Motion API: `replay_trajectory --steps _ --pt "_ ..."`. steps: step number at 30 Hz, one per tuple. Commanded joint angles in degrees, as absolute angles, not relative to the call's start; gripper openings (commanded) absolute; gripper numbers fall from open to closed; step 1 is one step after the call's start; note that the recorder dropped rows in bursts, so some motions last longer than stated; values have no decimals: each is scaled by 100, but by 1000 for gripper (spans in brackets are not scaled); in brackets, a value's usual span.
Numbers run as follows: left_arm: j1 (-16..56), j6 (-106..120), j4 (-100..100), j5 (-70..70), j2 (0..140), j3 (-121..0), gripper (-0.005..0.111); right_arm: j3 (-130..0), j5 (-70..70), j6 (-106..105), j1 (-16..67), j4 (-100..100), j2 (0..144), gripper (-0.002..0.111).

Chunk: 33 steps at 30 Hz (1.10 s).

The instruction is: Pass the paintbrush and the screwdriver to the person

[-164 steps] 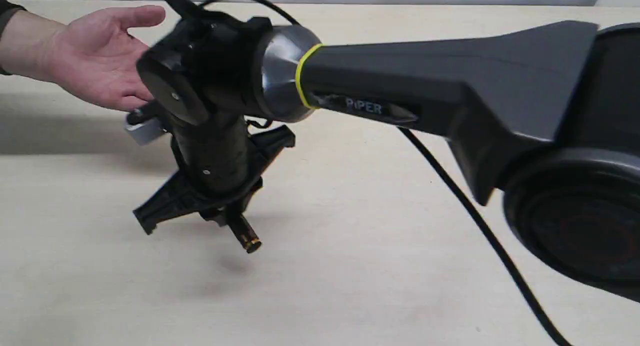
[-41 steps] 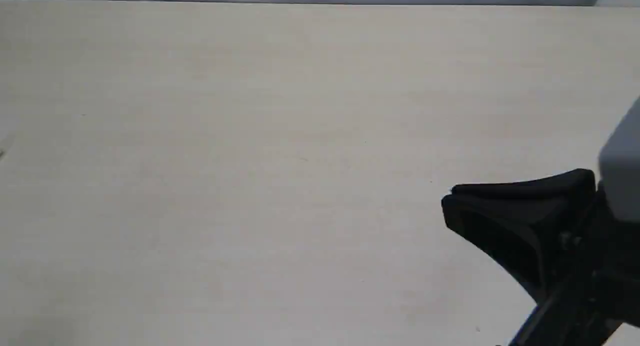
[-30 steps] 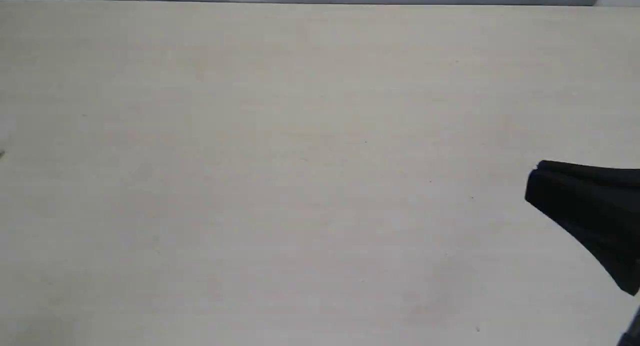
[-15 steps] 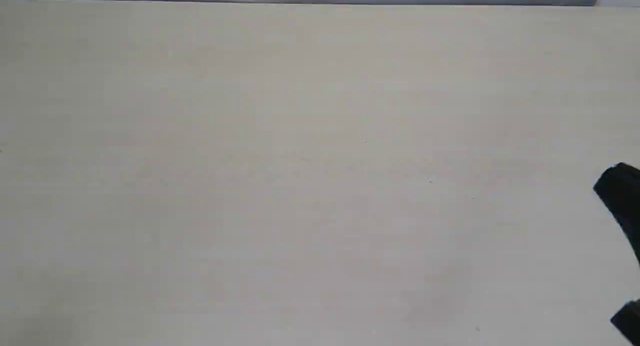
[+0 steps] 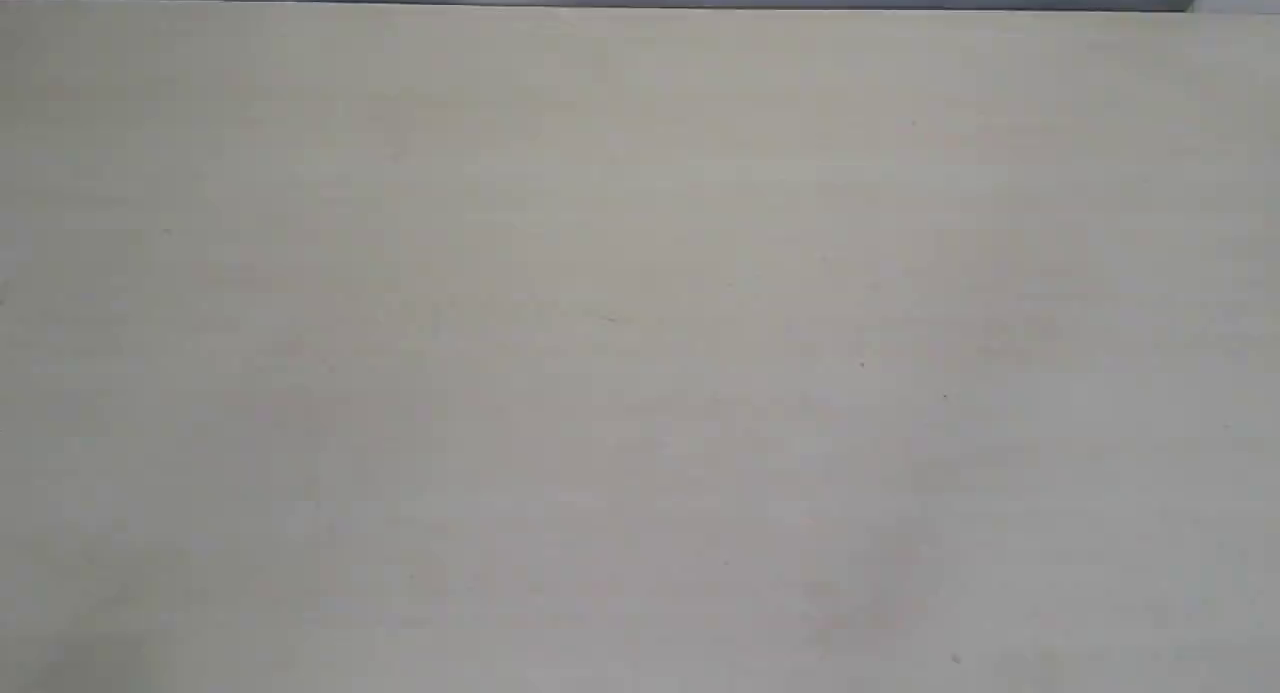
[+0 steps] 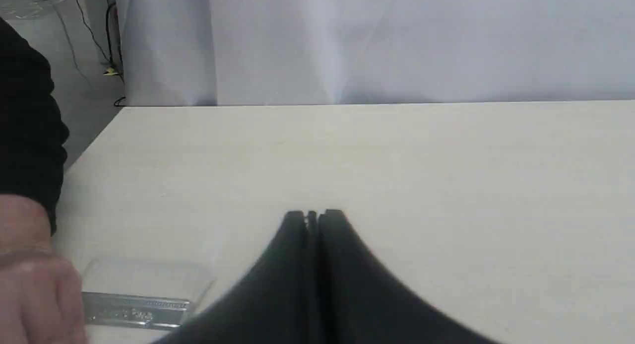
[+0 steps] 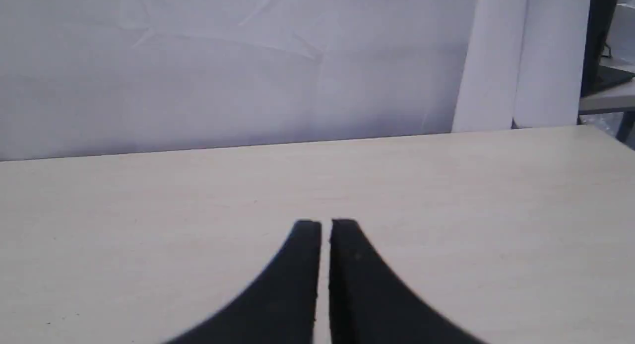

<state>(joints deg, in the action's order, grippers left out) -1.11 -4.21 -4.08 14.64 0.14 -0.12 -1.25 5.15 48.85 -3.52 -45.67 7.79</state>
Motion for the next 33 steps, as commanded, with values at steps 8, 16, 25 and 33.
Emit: replay_trajectory --steps 8,16,25,33 --pt "-64 -432 -384 1433 0 0 0 -38 462 4347 -385 -4507 633 5" --pt "-64 -432 -384 1433 0 0 0 0 798 1896 -385 -2278 517 5" --pt "-64 -432 -384 1433 0 0 0 0 783 1313 -385 -1871 517 5" --pt "-64 -432 -399 1429 0 0 0 0 978 708 -385 -1241 517 5"
